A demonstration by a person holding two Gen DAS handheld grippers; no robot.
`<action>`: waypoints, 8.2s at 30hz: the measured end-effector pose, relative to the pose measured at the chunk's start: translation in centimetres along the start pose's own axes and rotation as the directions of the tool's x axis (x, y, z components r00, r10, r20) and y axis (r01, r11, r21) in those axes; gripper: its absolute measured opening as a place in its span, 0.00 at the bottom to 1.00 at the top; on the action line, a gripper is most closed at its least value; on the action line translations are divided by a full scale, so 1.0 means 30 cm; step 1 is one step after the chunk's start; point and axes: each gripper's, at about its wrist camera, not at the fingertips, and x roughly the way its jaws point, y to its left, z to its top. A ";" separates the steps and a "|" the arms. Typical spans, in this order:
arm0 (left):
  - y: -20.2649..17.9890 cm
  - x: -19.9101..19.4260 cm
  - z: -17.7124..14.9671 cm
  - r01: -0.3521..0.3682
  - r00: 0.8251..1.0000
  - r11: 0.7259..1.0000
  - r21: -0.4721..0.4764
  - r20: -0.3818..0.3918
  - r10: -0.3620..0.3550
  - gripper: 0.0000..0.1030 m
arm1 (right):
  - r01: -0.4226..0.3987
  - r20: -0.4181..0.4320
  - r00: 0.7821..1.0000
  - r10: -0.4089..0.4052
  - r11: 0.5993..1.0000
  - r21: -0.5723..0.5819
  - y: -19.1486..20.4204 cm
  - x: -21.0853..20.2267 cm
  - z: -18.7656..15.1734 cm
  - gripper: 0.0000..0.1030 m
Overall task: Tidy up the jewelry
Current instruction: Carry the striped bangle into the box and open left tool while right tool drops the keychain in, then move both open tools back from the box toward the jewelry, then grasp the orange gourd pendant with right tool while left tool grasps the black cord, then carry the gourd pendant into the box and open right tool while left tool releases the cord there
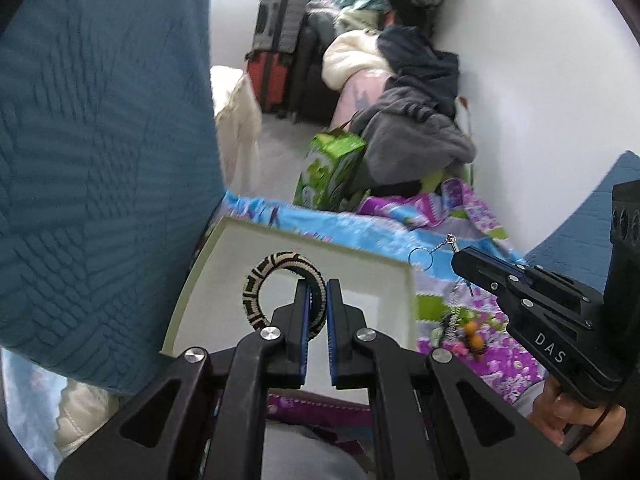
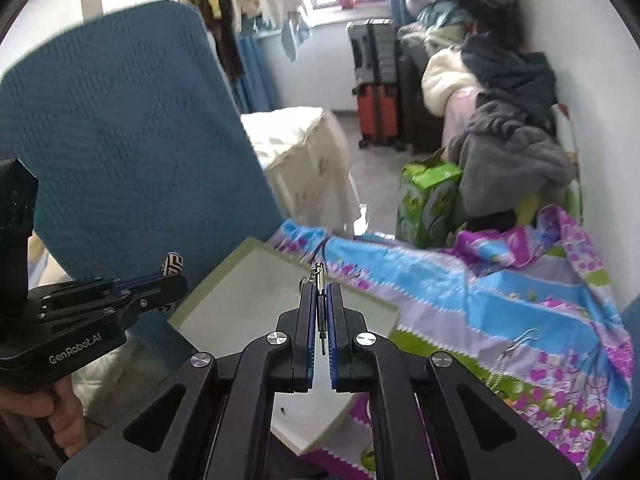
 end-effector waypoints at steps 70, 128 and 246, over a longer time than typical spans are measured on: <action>-0.583 -0.183 -0.166 0.122 0.988 0.976 0.179 0.068 -0.136 0.50 | 0.193 0.176 0.956 -0.233 0.956 0.219 -0.395 -0.667 -0.300 0.25; -0.613 0.648 -0.384 0.214 0.929 0.937 0.276 -0.354 -0.108 0.14 | 0.111 -0.243 0.969 -0.046 0.960 0.258 -0.738 0.153 -0.563 0.24; 0.049 0.043 0.026 -0.055 0.998 0.997 -0.047 0.027 0.056 0.50 | -0.046 -0.056 0.997 0.045 0.999 -0.014 0.005 0.097 0.027 0.48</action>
